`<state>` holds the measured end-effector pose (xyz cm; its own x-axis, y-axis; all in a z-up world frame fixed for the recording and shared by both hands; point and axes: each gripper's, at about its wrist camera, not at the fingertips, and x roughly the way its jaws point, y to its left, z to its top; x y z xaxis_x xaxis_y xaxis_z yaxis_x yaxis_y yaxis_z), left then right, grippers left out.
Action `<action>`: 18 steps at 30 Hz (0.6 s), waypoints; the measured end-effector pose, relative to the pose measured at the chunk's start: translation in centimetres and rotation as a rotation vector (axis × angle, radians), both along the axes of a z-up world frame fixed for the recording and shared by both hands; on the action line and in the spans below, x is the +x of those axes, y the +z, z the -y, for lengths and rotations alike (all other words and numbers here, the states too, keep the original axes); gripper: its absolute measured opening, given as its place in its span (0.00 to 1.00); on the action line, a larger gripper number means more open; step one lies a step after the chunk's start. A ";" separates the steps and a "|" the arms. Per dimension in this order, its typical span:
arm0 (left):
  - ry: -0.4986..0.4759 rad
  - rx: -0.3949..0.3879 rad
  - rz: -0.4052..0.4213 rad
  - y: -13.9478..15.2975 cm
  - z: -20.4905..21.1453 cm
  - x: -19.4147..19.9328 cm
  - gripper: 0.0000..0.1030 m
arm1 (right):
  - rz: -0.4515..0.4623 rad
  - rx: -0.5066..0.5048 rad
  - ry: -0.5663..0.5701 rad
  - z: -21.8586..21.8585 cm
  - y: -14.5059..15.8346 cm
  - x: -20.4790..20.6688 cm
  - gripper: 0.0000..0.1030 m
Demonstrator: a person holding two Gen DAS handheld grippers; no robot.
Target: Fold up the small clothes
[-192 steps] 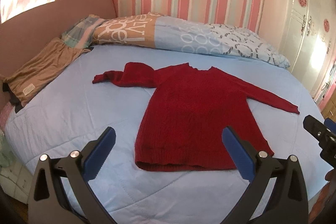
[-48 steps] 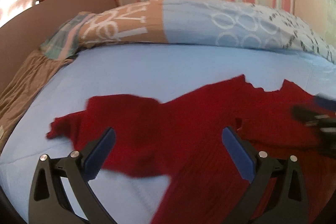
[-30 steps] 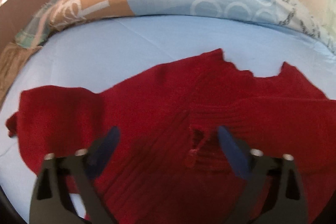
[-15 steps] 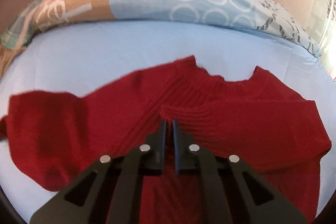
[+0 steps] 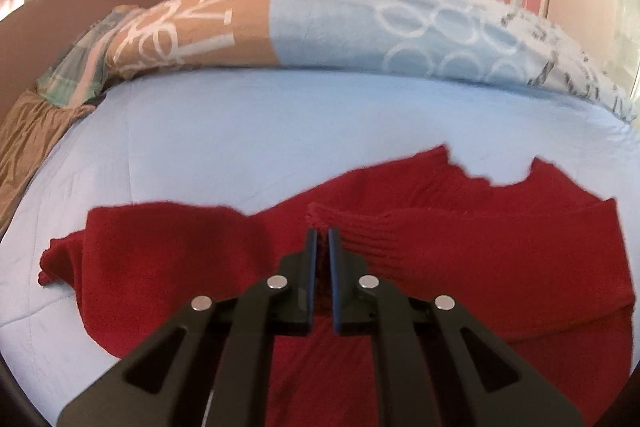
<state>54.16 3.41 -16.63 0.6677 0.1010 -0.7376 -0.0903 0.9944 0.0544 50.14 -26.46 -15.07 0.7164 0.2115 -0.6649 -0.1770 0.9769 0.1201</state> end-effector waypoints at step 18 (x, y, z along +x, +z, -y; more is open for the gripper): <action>0.237 0.087 0.064 1.9 -11.9 -6.9 0.98 | -0.007 -0.015 0.061 -6.7 2.3 -0.1 0.93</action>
<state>47.30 15.34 -14.72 0.6626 0.3214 -0.6765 -0.3259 0.9370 0.1260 50.08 -19.80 -12.76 0.6981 0.2447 -0.6729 -0.2352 0.9660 0.1072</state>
